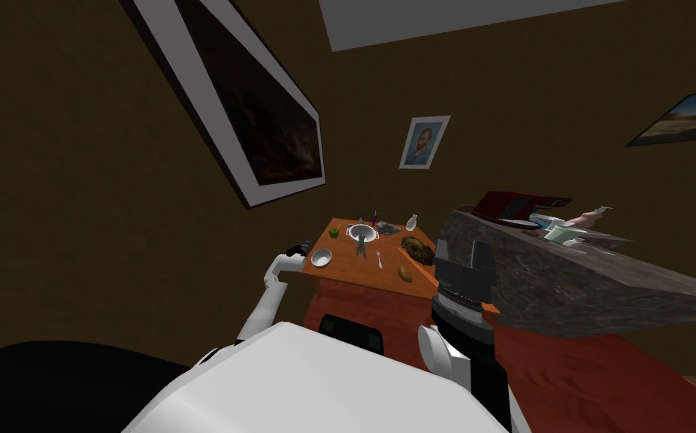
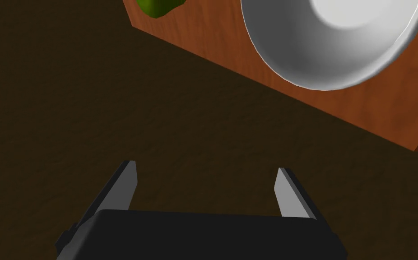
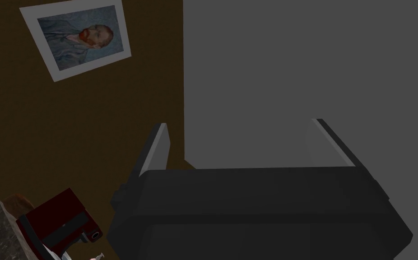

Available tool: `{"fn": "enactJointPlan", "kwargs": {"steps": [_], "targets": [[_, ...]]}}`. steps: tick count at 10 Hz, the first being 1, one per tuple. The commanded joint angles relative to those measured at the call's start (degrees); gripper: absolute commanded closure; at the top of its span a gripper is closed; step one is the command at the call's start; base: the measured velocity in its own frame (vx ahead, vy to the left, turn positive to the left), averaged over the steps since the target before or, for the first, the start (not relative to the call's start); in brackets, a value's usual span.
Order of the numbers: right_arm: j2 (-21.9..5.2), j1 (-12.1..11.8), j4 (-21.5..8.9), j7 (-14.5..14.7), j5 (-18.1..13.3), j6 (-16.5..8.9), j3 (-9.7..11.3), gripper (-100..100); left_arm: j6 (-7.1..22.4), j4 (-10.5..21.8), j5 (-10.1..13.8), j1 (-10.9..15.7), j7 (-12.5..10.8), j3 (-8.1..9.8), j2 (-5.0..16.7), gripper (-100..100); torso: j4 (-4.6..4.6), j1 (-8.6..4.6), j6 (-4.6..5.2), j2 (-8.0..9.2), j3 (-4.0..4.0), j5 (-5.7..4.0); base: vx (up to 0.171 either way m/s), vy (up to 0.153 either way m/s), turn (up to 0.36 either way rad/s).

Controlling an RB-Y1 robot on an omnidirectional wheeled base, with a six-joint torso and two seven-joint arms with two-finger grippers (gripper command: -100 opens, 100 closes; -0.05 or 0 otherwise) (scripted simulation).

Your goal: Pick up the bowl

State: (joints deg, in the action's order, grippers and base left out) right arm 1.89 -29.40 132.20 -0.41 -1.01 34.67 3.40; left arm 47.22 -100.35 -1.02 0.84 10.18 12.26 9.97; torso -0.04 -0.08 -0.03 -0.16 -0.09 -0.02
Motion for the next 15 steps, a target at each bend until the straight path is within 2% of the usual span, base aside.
{"fn": "enactJointPlan", "kwargs": {"steps": [1,2,3,4,5,6,7,8,10,11,14,15], "targets": [[0.0,0.0,0.0,0.0,0.0,0.0,0.0,0,2.08,1.54,-0.43,0.52,-0.17,-0.05,-0.2,-100,0.0,0.0,0.0,0.0,0.0,0.0,0.036,-0.012,-0.033],[0.0,0.0,0.0,0.0,0.0,0.0,0.0,0,4.33,3.25,-0.57,1.12,-0.35,-0.01,-0.11,-100,0.0,0.02,-0.02,0.02,0.01,0.0,0.032,-0.009,-0.05],[0.0,0.0,0.0,0.0,0.0,0.0,0.0,0,4.58,3.25,-0.57,1.12,-0.35,-0.01,-0.11,-100,0.0,0.03,0.0,0.01,0.0,0.01,0.03,-0.008,-0.041],[0.0,0.0,0.0,0.0,0.0,0.0,0.0,0,6.86,4.9,-0.72,1.66,-0.54,0.01,-0.04,-100,0.01,0.04,-0.02,0.04,0.02,0.0,0.035,-0.015,-0.066],[0.0,0.0,0.0,0.0,0.0,0.0,0.0,0,6.97,4.9,-0.72,1.66,-0.54,0.01,-0.04,-100,0.01,0.02,-0.01,0.03,0.02,0.0,0.027,-0.012,-0.023],[0.0,0.0,0.0,0.0,0.0,0.0,0.0,0,9.23,6.51,-0.87,2.12,-0.75,0.0,0.02,-100,0.01,0.03,-0.02,0.05,0.03,0.0,0.034,-0.007,-0.05],[0.0,0.0,0.0,0.0,0.0,0.0,0.0,0,10.61,8.05,-1.02,2.52,-0.96,-0.02,0.07,-100,0.01,0.04,-0.02,0.04,0.02,0.01,0.05,-0.007,-0.069],[0.0,0.0,0.0,0.0,0.0,0.0,0.0,0,11.35,8.05,-1.02,2.52,-0.96,-0.02,0.07,-100,0.0,0.04,-0.01,-0.01,-0.01,0.0,0.039,-0.007,-0.032],[0.0,0.0,0.0,0.0,0.0,0.0,0.0,0,14.76,10.88,-1.3,3.13,-1.39,-0.1,0.11,-100,0.0,0.02,-0.01,0.02,0.01,0.0,0.04,-0.014,-0.062],[0.0,0.0,0.0,0.0,0.0,0.0,0.0,0,15.14,10.88,-1.3,3.13,-1.39,-0.1,0.11,-100,0.0,0.02,-0.02,0.01,0.0,0.0,0.032,-0.011,-0.016],[0.0,0.0,0.0,0.0,0.0,0.0,0.0,0,19.56,14.41,-1.66,3.58,-1.96,-0.29,0.11,-100,0.0,0.03,-0.02,0.02,0.01,0.0,0.038,-0.012,-0.048],[0.0,0.0,0.0,0.0,0.0,0.0,0.0,0,19.56,14.41,-1.66,3.58,-1.96,-0.29,0.11,-100,0.0,0.01,-0.03,0.0,0.0,-0.01,0.032,-0.009,-0.011]]}}
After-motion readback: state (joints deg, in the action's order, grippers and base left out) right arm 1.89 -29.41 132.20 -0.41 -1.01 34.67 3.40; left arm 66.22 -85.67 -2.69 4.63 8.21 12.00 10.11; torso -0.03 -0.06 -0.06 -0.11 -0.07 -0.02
